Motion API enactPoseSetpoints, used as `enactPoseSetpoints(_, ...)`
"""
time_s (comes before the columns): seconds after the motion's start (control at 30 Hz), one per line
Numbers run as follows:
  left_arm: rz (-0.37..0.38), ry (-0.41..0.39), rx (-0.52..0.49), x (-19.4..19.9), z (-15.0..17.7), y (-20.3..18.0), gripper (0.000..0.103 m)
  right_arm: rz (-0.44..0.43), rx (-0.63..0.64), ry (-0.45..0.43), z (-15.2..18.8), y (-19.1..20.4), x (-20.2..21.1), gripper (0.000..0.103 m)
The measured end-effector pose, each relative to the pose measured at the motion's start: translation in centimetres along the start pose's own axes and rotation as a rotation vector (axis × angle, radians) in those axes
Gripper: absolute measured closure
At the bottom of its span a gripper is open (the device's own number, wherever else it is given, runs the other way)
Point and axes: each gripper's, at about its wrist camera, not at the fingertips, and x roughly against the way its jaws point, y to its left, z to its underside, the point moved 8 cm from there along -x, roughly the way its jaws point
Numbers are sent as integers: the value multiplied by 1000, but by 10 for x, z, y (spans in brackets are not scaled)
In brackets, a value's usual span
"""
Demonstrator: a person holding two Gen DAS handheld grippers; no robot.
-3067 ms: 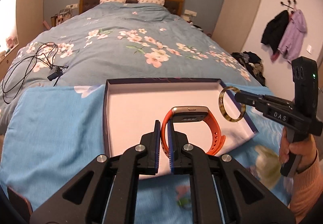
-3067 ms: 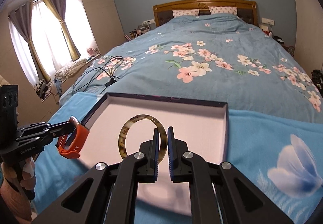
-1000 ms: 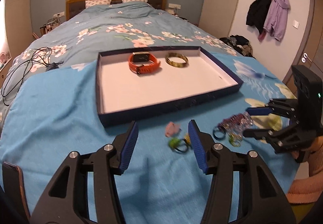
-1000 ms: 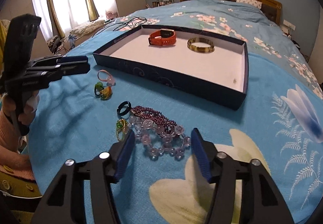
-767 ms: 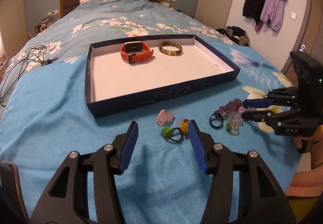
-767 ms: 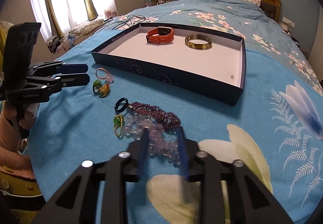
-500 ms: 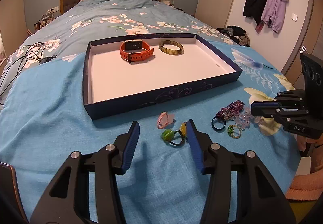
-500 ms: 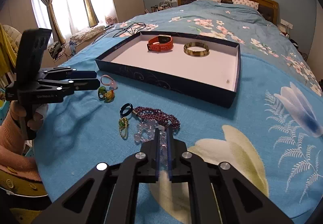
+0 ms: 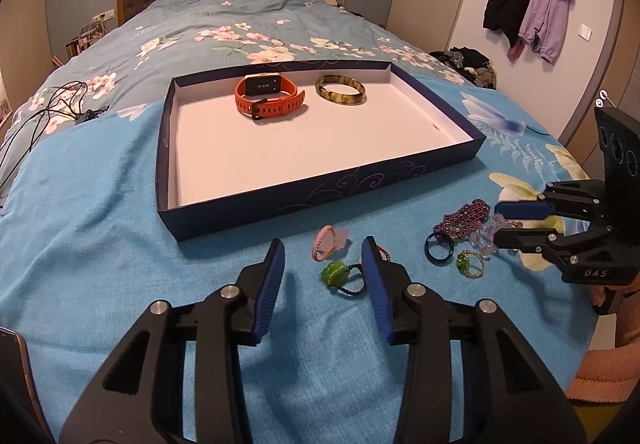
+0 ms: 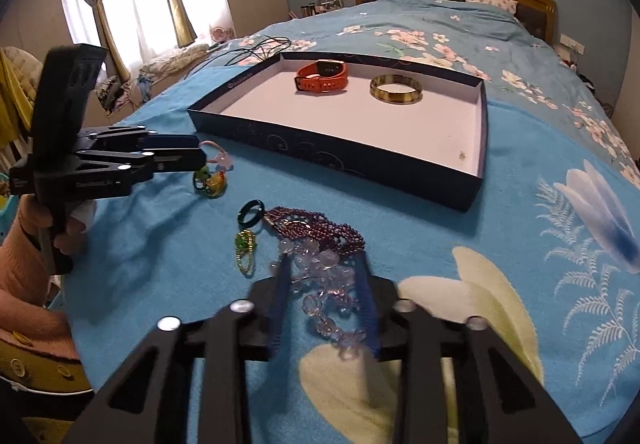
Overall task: Organize jewelry
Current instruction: 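Grasp the clear crystal bead bracelet with the right tool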
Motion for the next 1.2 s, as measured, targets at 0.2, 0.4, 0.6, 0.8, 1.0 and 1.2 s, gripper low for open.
enactPoseSetpoints(0.2, 5, 21, -1, -7, 0, 0, 85, 10, 32, -7, 2, 4, 7, 95)
enactPoseSetpoints(0.4, 11, 7, -1, -2, -2, -3, 99, -16, 1, -58, -6, 2, 22, 95)
enactPoseSetpoints(0.6, 25, -28, 9, 10, -8, -2, 99, -24, -19, -116, -19, 1, 39, 95)
enactPoseSetpoints(0.8, 44, -64, 8, 25, -15, -6, 99, -22, -4, -171, -39, 5, 54, 95)
enactPoseSetpoints(1.0, 52, -100, -1, 39, -23, -9, 99, -21, -3, -213, -54, 5, 63, 95)
enactPoseSetpoints(1.2, 52, -117, -7, 46, -30, -9, 99, -17, -6, -245, -69, 2, 67, 95)
